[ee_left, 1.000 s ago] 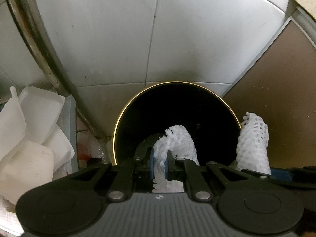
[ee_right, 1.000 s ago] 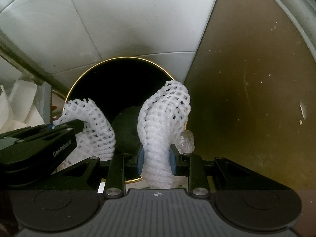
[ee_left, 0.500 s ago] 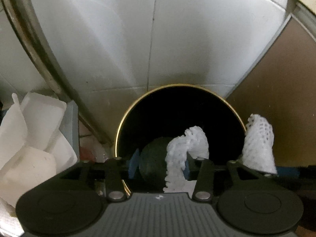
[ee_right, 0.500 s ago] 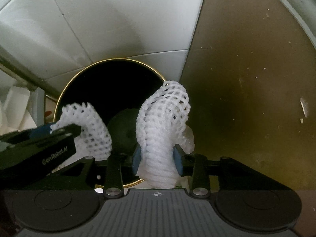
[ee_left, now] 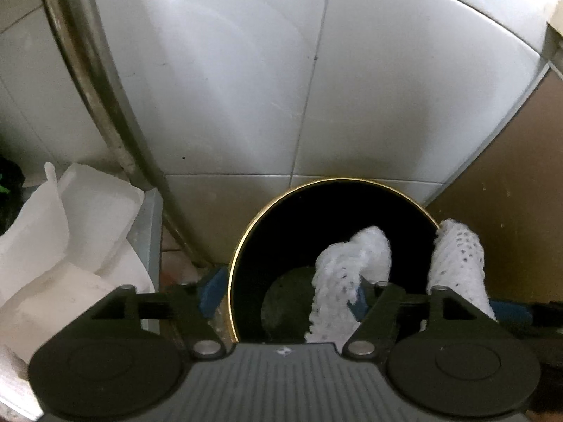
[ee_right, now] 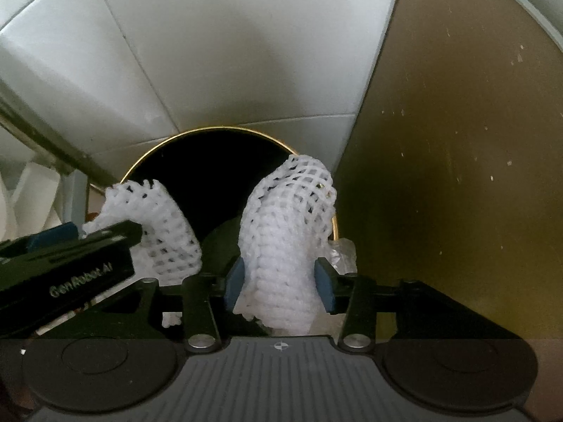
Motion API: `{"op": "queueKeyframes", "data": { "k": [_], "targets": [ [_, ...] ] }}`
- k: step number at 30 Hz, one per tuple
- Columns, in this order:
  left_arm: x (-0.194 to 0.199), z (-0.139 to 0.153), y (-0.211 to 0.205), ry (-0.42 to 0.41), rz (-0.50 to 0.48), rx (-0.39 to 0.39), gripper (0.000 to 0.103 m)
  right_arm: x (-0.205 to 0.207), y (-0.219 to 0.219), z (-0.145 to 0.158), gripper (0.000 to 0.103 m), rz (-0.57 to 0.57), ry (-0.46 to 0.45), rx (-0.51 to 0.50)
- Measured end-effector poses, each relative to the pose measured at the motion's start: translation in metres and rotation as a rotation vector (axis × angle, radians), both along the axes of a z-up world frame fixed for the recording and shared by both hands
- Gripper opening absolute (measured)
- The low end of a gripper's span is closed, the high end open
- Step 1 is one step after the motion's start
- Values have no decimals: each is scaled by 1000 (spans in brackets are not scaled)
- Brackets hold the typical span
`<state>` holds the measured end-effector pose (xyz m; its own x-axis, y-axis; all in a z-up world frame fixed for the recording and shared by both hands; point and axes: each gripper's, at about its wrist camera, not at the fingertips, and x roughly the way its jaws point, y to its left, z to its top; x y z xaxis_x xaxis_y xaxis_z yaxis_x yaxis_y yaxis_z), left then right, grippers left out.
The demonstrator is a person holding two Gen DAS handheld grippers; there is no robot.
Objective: Collect trash
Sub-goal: 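Open the left tool while the right tool opens, dropping nets into the bin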
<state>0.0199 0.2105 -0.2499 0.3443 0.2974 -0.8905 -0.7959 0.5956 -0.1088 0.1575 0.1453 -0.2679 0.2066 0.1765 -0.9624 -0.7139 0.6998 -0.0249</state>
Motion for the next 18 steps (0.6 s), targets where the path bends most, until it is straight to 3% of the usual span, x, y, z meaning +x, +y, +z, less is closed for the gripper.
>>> {"op": "queueKeyframes", "data": {
  "k": [2, 8, 12, 18],
  "targets": [
    [2, -1, -2, 19, -5, 16, 73, -2, 0, 0, 70, 19, -2, 10],
    [2, 2, -4, 23, 2, 49, 74, -7, -4, 2, 72, 28, -21, 23],
    [3, 1, -3, 15, -8, 27, 78, -13, -9, 6, 71, 22, -31, 27],
    [3, 5, -9, 33, -24, 75, 78, -16, -16, 11, 71, 2, -39, 32]
  ]
}}
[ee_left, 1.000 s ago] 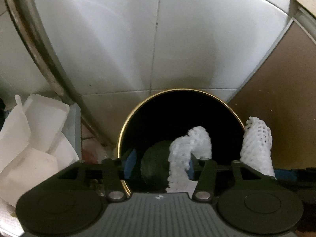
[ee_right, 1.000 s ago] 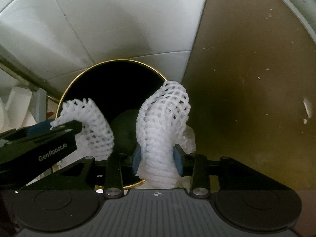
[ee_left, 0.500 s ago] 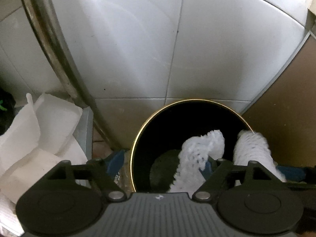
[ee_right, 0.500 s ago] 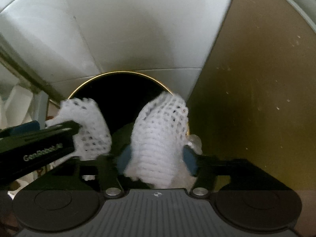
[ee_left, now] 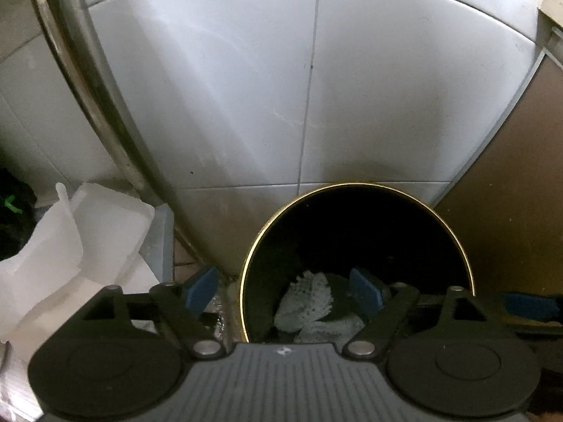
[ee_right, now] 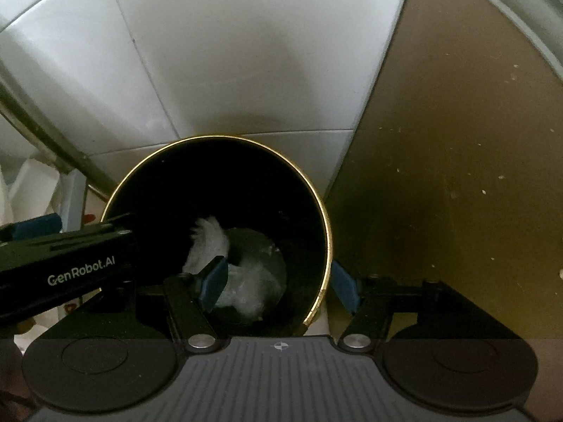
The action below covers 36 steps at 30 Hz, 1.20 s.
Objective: Collect trash
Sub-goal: 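Open the left tool while the right tool opens, dropping nets into the bin, then raise both tools back toward the countertop debris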
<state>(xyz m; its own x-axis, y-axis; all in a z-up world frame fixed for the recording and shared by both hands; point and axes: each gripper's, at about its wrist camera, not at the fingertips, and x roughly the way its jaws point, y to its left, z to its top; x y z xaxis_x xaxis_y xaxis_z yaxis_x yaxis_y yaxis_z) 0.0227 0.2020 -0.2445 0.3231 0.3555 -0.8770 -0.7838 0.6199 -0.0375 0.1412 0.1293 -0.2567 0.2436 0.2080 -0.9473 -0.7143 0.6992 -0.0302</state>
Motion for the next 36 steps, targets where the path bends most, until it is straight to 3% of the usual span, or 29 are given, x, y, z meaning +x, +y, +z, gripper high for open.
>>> {"op": "queueKeyframes", "data": {
  "k": [16, 26, 36],
  "targets": [
    [-12, 43, -38, 63, -61, 2, 78, -38, -38, 62, 72, 1, -1, 21],
    [-24, 97, -72, 91, -87, 118, 78, -38, -60, 100, 72, -24, -1, 100],
    [-42, 168, -82, 3, -83, 208, 78, -47, -74, 162, 75, -30, -30, 241]
  ]
}}
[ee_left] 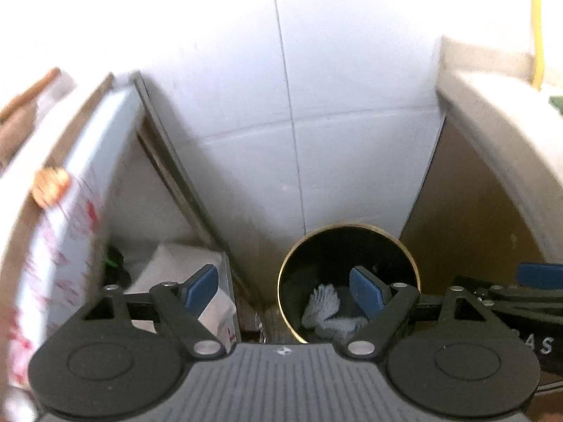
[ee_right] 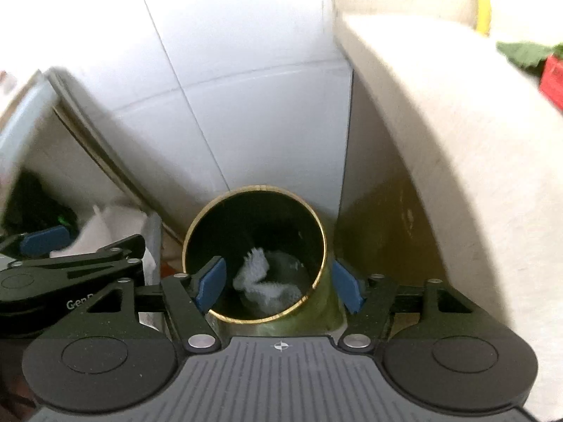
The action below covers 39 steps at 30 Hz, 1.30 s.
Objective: Collect trash
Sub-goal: 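Raise both tools back toward the countertop debris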
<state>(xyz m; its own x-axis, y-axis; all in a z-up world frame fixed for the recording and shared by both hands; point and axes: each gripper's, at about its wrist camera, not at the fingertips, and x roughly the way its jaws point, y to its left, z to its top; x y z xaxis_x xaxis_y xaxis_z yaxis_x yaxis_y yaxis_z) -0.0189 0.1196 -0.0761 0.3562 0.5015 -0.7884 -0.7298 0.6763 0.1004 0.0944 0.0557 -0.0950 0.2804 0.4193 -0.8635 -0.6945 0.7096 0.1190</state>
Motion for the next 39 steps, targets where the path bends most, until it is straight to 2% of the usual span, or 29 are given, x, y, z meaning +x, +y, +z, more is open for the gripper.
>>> {"op": "queueKeyframes", "data": {
  "k": [8, 13, 24, 29, 33, 36, 39],
  "targets": [
    [15, 59, -24, -127, -124, 84, 78, 5, -33, 62, 78, -75, -108, 102],
    [41, 80, -45, -190, -243, 107, 79, 16, -71, 88, 80, -176, -181, 128],
    [113, 106, -120, -279, -546, 117, 80, 40, -176, 117, 81, -469, -291, 133],
    [142, 118, -150, -315, -638, 120, 85, 51, -218, 123, 82, -571, -332, 116],
    [170, 123, -159, -323, -681, 137, 86, 66, -248, 128, 83, -623, -362, 99],
    [193, 126, -154, -317, -672, 118, 86, 75, -258, 131, 83, -633, -375, 85],
    [218, 124, -150, -299, -660, 131, 86, 87, -266, 132, 84, -628, -383, 76]
  ]
}}
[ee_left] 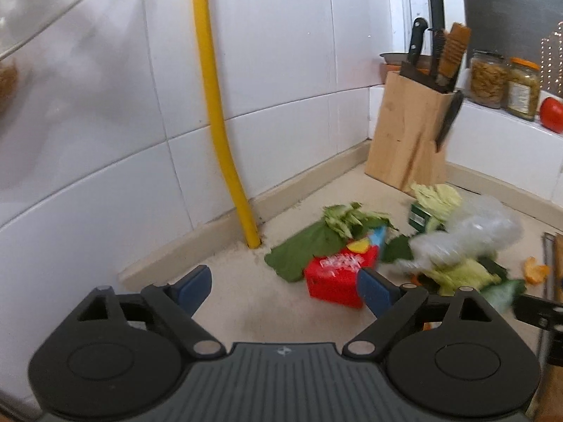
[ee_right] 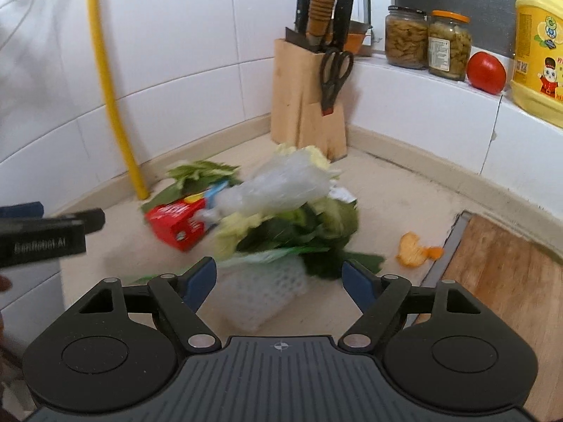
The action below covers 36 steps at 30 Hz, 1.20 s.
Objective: Collect trash
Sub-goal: 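Raise both tools back toward the countertop debris, then grasp a green cabbage leaf with the left tool while the right tool grasps a plastic bag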
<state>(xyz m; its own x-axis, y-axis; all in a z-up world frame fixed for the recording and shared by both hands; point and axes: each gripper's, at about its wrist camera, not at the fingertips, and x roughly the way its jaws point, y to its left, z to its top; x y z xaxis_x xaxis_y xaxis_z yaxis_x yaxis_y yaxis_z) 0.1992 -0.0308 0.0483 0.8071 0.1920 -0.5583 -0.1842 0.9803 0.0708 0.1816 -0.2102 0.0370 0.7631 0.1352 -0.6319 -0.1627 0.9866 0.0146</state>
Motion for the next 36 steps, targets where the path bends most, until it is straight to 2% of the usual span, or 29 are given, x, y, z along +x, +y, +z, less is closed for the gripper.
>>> {"op": "queueKeyframes", "data": {
  "k": [3, 11, 15, 21, 24, 29, 30, 31, 32, 34, 36],
  "targets": [
    [16, 1, 3, 10, -3, 9, 86, 16, -3, 1, 84, 11, -6, -16],
    [71, 8, 22, 54, -35, -63, 86, 55, -2, 12, 86, 45, -44, -56],
    [110, 6, 27, 103, -77, -113, 86, 72, -3, 10, 88, 62, -44, -78],
    [161, -5, 23, 191, -130, -141, 86, 91, -4, 5, 92, 95, -29, -93],
    [184, -14, 17, 249, -164, -132, 86, 98, -5, 5, 95, 95, -44, -99],
    [207, -33, 9, 342, -196, -116, 84, 105, -8, 5, 95, 91, -49, -103],
    [210, -38, 9, 361, -201, -120, 77, 104, -9, 6, 96, 90, -55, -102],
    [213, -42, 9, 379, -205, -130, 66, 104, -11, 8, 96, 89, -59, -98],
    [214, -44, 10, 390, -217, -153, 61, 103, -12, 9, 96, 90, -61, -92],
    [215, -45, 16, 400, -230, -229, 42, 101, -13, 10, 96, 97, -65, -89],
    [214, -44, 19, 409, -219, -258, 32, 100, -12, 12, 96, 106, -69, -95]
  ]
}}
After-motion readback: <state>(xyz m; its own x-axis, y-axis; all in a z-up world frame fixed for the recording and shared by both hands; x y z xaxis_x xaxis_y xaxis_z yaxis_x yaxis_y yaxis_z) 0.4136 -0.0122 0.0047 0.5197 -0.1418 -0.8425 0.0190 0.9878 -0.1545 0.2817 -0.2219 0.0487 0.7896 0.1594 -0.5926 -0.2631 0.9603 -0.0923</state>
